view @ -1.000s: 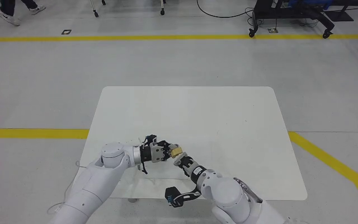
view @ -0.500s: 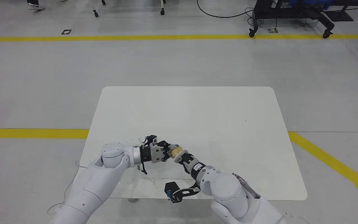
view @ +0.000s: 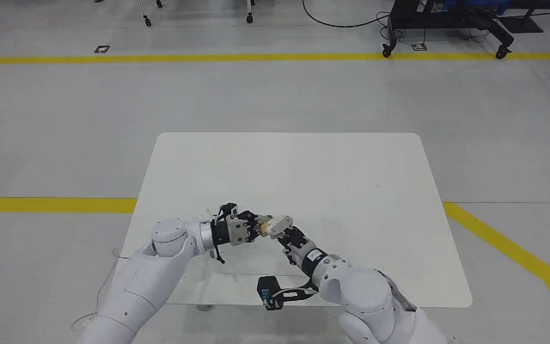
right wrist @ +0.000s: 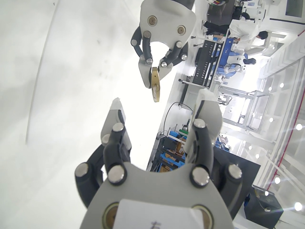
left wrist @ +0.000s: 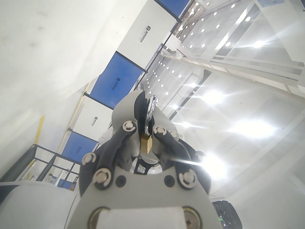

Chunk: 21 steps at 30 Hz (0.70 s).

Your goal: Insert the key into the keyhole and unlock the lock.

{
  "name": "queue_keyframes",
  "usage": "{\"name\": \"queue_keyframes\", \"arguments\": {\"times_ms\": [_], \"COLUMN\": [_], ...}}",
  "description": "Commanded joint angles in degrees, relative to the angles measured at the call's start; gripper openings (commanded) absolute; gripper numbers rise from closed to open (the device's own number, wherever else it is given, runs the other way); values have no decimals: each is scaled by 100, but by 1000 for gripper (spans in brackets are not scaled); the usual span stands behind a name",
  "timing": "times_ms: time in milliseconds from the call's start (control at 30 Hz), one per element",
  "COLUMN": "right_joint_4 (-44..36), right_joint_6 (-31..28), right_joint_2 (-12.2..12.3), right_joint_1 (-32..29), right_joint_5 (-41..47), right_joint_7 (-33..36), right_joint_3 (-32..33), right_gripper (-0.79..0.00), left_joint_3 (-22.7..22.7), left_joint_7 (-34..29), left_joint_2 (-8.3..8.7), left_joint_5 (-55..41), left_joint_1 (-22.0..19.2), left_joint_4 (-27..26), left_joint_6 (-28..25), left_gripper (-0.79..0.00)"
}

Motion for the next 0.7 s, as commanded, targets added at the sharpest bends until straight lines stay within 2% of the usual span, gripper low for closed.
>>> {"name": "queue_keyframes", "arguments": {"times_ms": [0, 67, 167, 233, 433, 667], "right_joint_4": [-162, -306, -416, -361, -230, -86], "right_joint_6": [13, 35, 90, 110, 45, -129], "right_joint_2": [39, 75, 116, 126, 76, -1], "right_joint_1": [-165, -319, -482, -520, -476, -372], "right_joint_5": [-72, -156, -382, -530, -471, -237], "right_joint_7": [-37, -103, -183, -158, 162, 419], "right_joint_3": [120, 180, 144, 90, 55, 3], "right_gripper": [-268, -431, -594, -785, -785, -785], "left_joint_3": [-44, -115, -224, -298, -506, -596], "left_joint_7": [31, 154, 322, 370, 671, 952], "left_joint_2": [3, 14, 38, 56, 117, 152], "left_joint_5": [21, 161, 426, 574, 1173, 1748], "left_joint_1": [23, 52, 164, 259, 564, 831], "left_joint_4": [-56, -170, -388, -557, -1012, -1443], "left_joint_6": [-178, -578, -1264, -1664, -2659, -3231], "left_gripper": [-785, -785, -785, -785, -785, -785]}}
